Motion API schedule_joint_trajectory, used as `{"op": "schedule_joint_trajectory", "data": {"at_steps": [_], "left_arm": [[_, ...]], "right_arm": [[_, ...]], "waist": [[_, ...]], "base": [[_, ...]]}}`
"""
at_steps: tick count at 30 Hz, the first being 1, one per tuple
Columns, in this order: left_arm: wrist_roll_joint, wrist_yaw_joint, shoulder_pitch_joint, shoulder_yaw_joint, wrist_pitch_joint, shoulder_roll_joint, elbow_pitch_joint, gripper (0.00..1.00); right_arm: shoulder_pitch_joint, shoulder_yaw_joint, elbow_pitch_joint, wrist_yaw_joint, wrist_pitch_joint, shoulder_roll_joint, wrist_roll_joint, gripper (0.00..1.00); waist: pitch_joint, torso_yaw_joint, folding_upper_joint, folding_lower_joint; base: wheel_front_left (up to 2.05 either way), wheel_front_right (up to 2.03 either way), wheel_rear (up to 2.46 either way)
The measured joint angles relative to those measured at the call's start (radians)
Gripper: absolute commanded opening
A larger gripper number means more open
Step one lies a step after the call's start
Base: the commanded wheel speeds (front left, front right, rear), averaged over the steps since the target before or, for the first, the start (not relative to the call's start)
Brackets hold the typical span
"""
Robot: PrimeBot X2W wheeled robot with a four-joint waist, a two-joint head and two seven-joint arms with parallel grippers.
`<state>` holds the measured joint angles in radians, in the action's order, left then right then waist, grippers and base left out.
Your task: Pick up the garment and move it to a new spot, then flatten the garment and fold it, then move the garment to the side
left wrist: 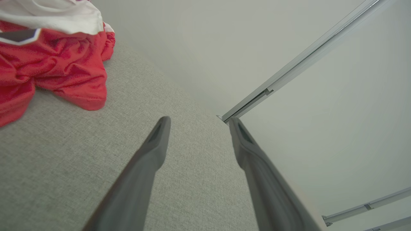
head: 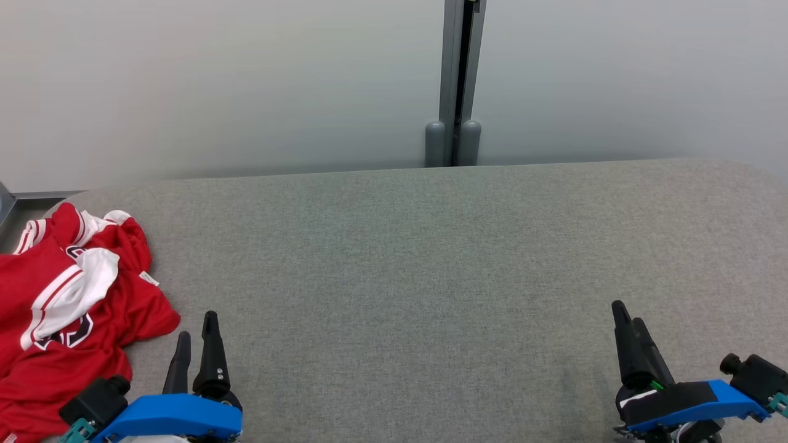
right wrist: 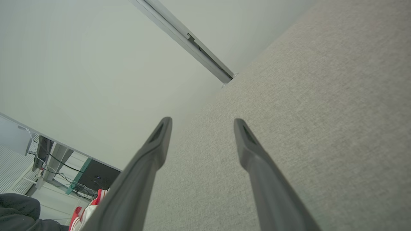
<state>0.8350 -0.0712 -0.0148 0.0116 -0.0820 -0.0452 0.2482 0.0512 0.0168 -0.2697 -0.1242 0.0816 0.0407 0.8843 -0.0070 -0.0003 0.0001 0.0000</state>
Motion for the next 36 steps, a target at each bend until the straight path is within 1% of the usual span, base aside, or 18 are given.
{"op": "schedule_joint_trajectory", "data": {"at_steps": [6, 7, 8, 29, 36], "left_arm": [[-0.091, 0.000, 0.009, 0.007, -0.019, -0.002, -0.002, 1.00], [-0.091, 0.000, 0.009, 0.007, -0.019, -0.002, -0.002, 1.00], [-0.142, 0.001, 0.012, 0.011, -0.033, -0.002, -0.002, 1.00], [-0.350, 0.009, 0.014, 0.035, -0.086, -0.003, 0.004, 1.00], [-0.401, 0.010, 0.014, 0.037, -0.101, -0.004, 0.014, 1.00]], "right_arm": [[0.000, -0.012, 0.000, 0.000, 0.021, 0.000, -0.084, 1.00], [0.000, -0.012, 0.000, 0.000, 0.021, 0.000, -0.084, 1.00], [0.000, -0.017, -0.001, 0.000, 0.034, 0.001, -0.124, 1.00], [0.000, -0.038, -0.011, -0.002, 0.085, 0.002, -0.315, 1.00], [0.000, -0.042, -0.019, -0.004, 0.101, 0.002, -0.375, 1.00]], "waist": [[-0.003, 0.000, 0.0000, 0.0000], [-0.003, 0.000, 0.0000, 0.0000], [-0.004, 0.000, 0.0000, 0.0000], [-0.008, -0.002, 0.0000, 0.0000], [-0.009, -0.002, 0.0000, 0.0000]], "base": [[0.00, 0.00, 0.00], [0.00, 0.00, 0.00], [0.00, 0.00, 0.00], [0.00, 0.00, 0.00], [0.00, 0.00, 0.00]]}}
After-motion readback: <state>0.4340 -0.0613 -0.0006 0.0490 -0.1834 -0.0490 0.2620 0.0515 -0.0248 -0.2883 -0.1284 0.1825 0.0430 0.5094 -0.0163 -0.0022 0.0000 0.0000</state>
